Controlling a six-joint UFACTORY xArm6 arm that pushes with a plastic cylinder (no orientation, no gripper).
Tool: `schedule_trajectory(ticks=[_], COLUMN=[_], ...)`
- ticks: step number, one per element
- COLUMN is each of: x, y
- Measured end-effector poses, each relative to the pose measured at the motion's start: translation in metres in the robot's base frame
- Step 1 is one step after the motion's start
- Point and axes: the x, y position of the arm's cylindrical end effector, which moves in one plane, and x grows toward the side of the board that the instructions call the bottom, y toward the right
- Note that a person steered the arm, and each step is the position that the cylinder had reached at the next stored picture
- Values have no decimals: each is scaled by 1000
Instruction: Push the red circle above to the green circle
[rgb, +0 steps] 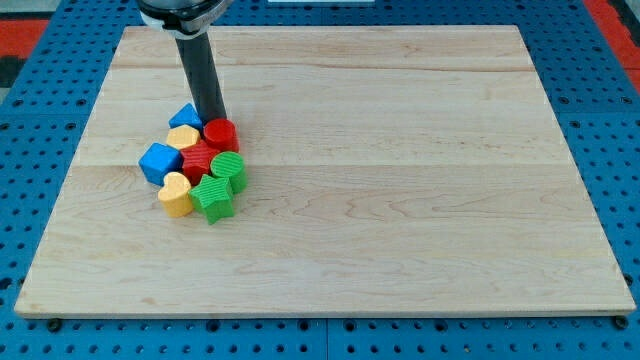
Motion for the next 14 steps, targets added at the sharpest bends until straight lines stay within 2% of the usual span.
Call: schedule_trajectory(ticks=[1,3,4,5,6,7,8,11,12,14], x=[-8,16,-17,-27,-27,-20,5,6,33,12], y=[31,31,38,-32,-71,-60,-64,-41,-32,22])
